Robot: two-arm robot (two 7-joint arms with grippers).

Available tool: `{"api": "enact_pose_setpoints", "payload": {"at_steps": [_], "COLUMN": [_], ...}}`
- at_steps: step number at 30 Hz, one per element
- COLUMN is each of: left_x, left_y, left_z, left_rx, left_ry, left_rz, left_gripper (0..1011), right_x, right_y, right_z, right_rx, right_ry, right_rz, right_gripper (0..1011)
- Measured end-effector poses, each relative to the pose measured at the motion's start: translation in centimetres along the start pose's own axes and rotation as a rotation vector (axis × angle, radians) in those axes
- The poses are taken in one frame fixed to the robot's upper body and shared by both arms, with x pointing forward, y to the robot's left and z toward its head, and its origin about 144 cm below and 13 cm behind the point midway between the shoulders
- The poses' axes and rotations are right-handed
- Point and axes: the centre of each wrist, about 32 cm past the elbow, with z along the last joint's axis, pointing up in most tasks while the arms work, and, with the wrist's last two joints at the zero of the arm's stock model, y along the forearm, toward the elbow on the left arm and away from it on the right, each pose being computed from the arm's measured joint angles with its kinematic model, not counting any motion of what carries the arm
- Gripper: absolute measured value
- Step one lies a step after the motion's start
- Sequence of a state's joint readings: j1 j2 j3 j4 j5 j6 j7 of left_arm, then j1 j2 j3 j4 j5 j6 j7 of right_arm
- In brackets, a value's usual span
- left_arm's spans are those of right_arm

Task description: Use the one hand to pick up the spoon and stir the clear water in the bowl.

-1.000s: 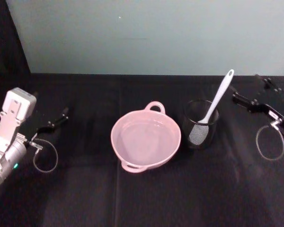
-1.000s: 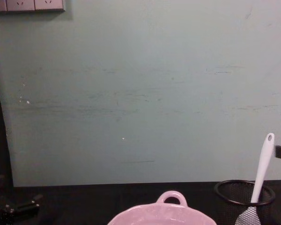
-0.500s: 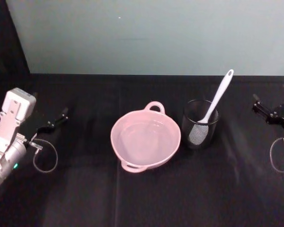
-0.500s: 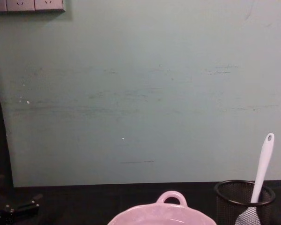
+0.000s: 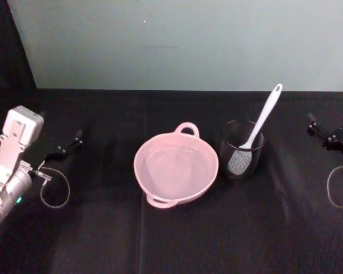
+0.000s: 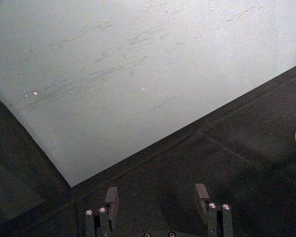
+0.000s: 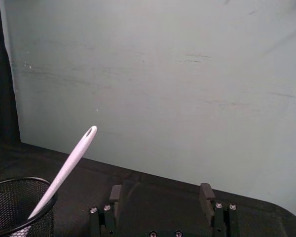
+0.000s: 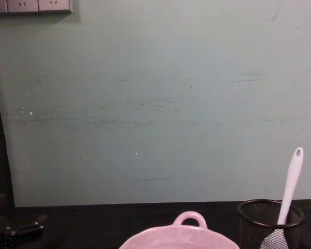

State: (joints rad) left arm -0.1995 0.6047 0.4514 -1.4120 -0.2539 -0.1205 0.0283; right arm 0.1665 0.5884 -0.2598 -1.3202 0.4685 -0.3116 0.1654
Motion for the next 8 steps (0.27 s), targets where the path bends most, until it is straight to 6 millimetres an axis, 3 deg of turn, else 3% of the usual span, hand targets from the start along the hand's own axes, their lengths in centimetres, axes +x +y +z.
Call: {"api": "enact_pose_setpoints", "payload": {"at_steps": [8], "left_x": [0.00], "left_y": [0.00], "left_z": [0.00], "left_rx": [0.000], "left_ry": [0.000], "left_rz": [0.000], "left_gripper": [1011], "right_x": [0.01], "right_y": [0.01], "right_z": [0.06], "right_rx": [-0.002], "right_ry": [0.003], "right_rz": [0.002], "right_gripper": [1002]}}
